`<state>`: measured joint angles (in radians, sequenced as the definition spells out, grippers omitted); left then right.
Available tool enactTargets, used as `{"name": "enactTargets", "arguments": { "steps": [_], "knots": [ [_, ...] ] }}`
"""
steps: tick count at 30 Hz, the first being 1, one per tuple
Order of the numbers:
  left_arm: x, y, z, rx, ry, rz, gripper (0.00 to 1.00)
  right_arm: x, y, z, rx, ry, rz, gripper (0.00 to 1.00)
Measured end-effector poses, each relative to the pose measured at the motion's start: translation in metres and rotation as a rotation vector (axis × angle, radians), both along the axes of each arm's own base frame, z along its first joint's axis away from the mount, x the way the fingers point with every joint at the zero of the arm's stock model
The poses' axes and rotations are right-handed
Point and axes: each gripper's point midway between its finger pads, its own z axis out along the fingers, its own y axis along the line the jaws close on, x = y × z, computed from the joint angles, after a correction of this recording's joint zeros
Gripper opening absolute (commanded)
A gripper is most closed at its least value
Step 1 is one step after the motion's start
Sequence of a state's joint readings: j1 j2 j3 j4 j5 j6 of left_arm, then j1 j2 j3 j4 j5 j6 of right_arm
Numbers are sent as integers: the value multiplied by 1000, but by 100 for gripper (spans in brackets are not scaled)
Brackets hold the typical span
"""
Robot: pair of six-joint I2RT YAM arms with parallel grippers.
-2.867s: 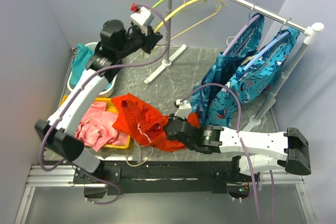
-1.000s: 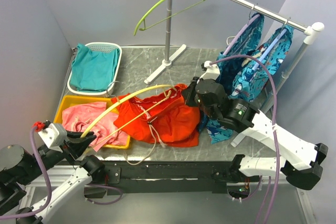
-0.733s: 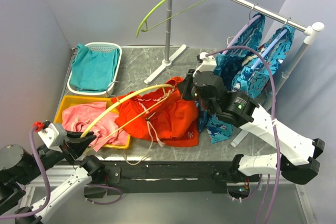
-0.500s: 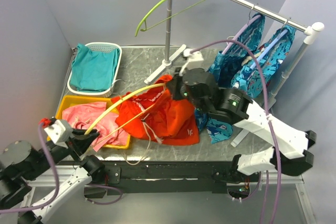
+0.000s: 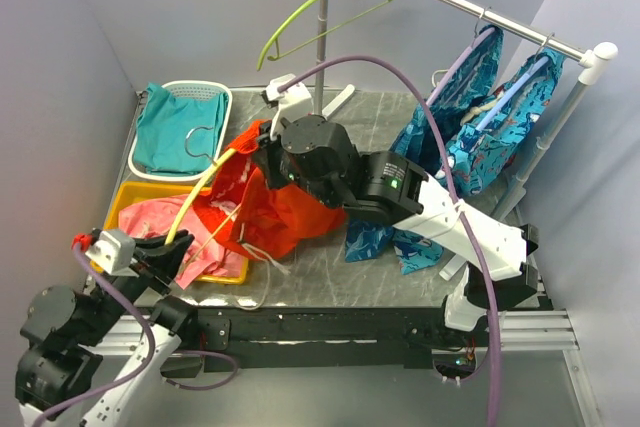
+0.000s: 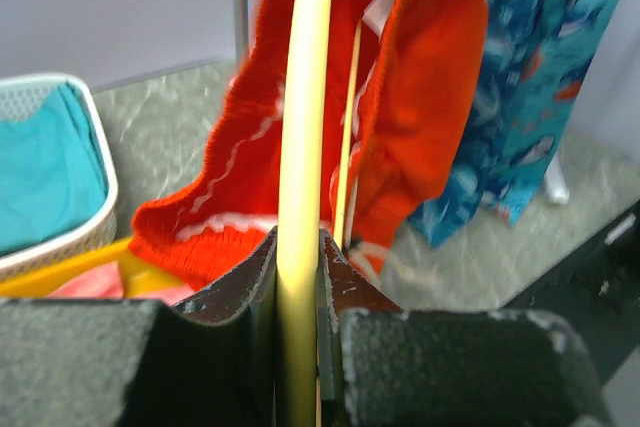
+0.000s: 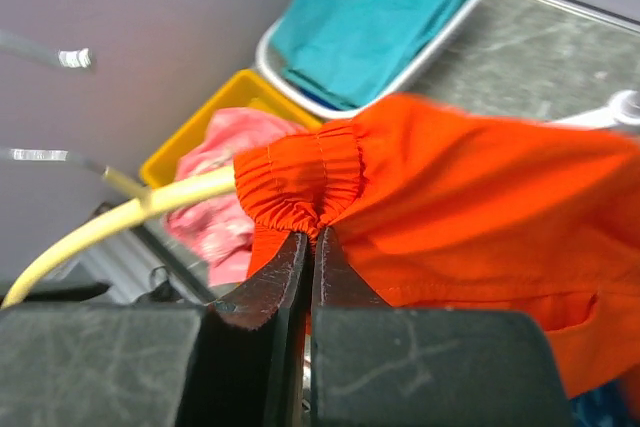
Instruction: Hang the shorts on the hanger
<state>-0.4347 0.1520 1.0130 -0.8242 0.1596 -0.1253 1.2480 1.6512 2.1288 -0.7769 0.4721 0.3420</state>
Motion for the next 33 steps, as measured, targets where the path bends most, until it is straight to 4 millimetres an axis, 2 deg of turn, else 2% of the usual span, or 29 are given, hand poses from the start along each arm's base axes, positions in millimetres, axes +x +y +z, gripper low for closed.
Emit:
{"name": "enactTargets", "arguments": {
  "steps": [1, 4, 5, 8, 12, 16, 18, 21, 25, 28, 33],
  "knots": [
    [0, 0, 3, -23, -20, 9, 1, -4, 3, 2, 7, 1, 17, 5],
    [3, -4, 8, -79, -59, 8, 1, -15, 11, 4, 22, 6, 65, 27],
    [5, -6, 8, -93, -66, 7, 1, -16, 12, 4, 26, 11, 68, 38],
    [11, -13, 4, -125, -73, -8, 1, -16, 9, 0, 21, 29, 53, 57],
    [20, -19, -6, -142, -71, -19, 1, -17, 2, -11, 36, 76, 14, 73],
    [25, -23, -17, -150, -62, -31, 1, -22, -28, -30, 54, 151, -41, 76],
    [27, -24, -20, -150, -60, -31, 1, -22, -46, -30, 95, 180, -82, 77],
    [29, -26, -24, -151, -62, -42, 1, -10, -75, -20, 178, 211, -164, 77],
    [29, -33, -28, -145, -58, -78, 1, 18, -109, -9, 297, 250, -281, 75],
    [28, -38, -34, -136, -47, -113, 1, 34, -112, -6, 338, 273, -338, 75],
    [24, -46, -41, -121, -31, -169, 1, 46, -88, -20, 342, 332, -346, 74]
  ]
}}
